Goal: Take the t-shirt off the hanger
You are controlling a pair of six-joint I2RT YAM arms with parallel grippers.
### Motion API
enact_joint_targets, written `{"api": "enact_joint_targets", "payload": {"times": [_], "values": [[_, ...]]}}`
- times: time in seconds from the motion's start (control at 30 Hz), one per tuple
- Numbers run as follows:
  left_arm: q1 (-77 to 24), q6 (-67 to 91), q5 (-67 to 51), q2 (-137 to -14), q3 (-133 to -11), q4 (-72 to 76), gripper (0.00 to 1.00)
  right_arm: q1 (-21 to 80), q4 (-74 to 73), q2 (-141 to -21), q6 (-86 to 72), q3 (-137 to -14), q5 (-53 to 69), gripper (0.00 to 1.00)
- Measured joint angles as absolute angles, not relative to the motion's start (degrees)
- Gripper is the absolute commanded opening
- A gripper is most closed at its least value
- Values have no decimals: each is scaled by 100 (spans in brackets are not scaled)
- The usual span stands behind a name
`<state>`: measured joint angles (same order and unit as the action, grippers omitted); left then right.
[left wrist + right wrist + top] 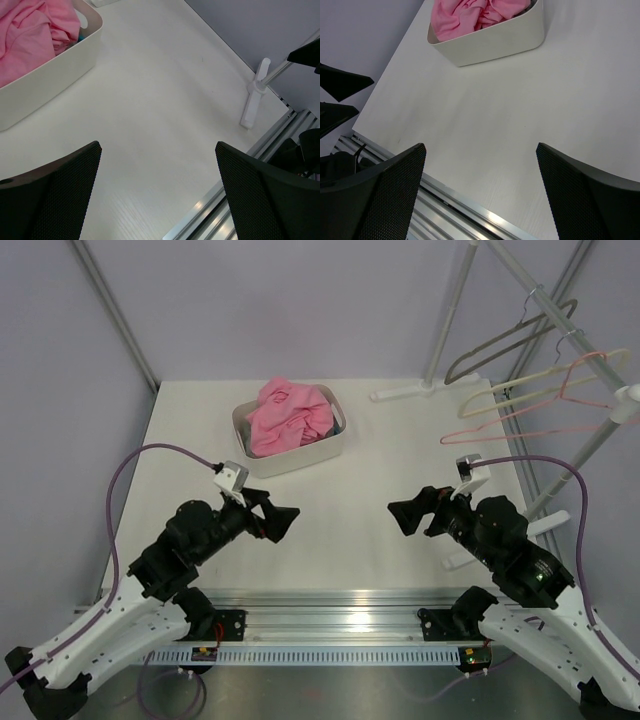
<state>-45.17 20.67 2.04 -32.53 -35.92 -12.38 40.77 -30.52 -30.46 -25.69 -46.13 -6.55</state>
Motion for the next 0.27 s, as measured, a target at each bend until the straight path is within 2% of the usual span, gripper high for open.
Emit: {"api": "enact_joint_targets", "payload": {"times": [0.27], "values": [[-4517, 2108, 191, -3070, -3507, -1238, 99, 4077, -2703, -3055, -2528, -4477, -655, 99]]}}
